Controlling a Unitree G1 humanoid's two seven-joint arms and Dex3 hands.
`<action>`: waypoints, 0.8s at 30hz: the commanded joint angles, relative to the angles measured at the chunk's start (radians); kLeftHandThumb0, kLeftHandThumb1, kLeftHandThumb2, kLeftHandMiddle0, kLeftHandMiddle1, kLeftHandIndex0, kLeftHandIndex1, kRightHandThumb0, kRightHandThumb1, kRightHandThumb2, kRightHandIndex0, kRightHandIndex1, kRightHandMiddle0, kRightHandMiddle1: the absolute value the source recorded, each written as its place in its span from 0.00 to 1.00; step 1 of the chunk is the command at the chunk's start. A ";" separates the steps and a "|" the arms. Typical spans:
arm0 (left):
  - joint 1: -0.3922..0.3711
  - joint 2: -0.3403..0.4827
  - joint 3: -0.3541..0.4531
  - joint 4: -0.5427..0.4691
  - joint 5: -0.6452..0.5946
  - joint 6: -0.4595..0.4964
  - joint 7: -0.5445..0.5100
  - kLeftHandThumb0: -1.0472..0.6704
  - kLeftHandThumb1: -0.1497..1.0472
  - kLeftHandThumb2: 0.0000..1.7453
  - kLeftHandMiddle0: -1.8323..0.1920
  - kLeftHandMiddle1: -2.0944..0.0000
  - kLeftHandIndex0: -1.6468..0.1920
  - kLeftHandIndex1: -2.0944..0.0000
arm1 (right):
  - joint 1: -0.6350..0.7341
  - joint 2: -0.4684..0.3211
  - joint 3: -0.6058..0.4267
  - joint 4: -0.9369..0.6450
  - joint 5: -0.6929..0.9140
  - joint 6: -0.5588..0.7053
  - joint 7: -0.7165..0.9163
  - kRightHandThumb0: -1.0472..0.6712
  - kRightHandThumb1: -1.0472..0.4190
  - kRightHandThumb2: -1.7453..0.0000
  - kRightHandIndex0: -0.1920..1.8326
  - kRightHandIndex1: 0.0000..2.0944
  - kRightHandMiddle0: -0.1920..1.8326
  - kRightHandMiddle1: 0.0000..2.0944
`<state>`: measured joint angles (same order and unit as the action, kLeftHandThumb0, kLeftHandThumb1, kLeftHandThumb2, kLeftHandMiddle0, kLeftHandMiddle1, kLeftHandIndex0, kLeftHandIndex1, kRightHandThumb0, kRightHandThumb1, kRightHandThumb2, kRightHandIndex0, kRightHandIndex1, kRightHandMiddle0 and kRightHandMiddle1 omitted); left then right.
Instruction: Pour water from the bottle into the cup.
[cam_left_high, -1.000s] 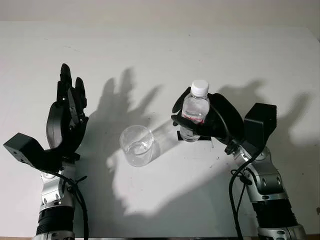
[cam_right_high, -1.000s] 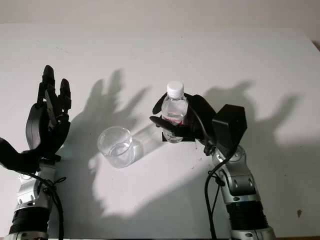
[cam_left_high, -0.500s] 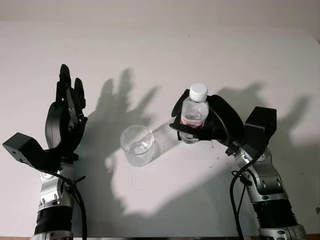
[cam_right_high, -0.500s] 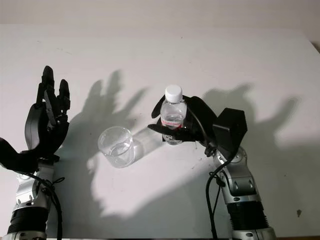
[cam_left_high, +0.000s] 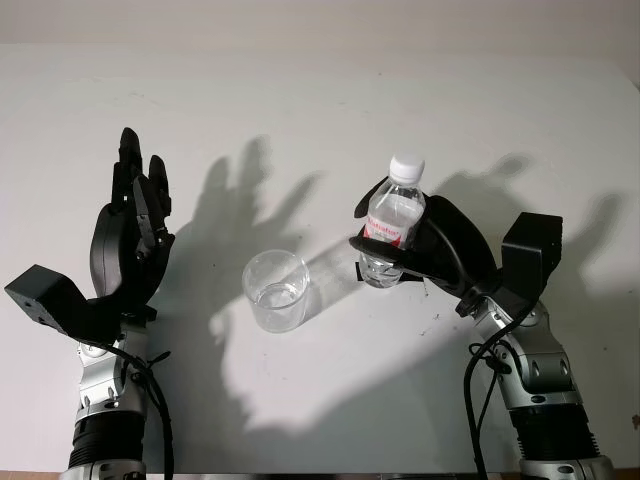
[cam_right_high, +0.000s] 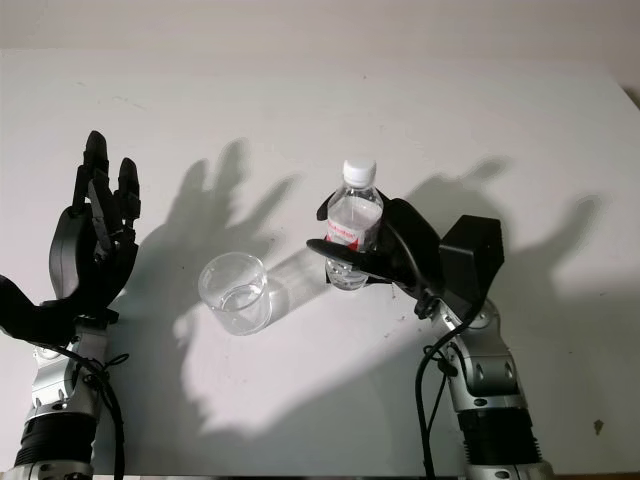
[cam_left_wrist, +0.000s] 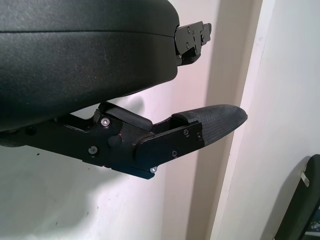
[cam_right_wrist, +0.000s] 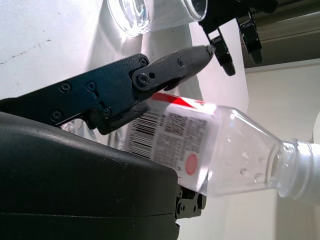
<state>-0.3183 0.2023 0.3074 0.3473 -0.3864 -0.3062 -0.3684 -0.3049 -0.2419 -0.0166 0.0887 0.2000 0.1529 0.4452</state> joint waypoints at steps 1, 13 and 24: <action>-0.006 0.004 0.003 0.006 0.005 -0.006 0.002 0.20 1.00 0.41 1.00 1.00 1.00 1.00 | 0.015 -0.009 -0.007 0.008 -0.010 -0.027 -0.001 0.24 0.05 0.97 0.00 0.75 0.02 0.72; -0.014 0.003 0.006 0.019 0.004 -0.015 -0.006 0.20 1.00 0.41 1.00 1.00 1.00 1.00 | 0.013 -0.037 0.021 0.065 -0.134 -0.247 -0.012 0.13 0.05 0.97 0.07 0.07 0.07 0.15; -0.011 0.004 0.004 0.020 0.006 -0.020 -0.008 0.20 1.00 0.42 1.00 1.00 1.00 1.00 | 0.035 -0.042 0.009 0.095 -0.131 -0.428 0.001 0.09 0.05 0.97 0.01 0.01 0.01 0.06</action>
<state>-0.3286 0.2028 0.3096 0.3628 -0.3842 -0.3193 -0.3751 -0.2825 -0.2781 -0.0012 0.1807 0.0571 -0.2577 0.4422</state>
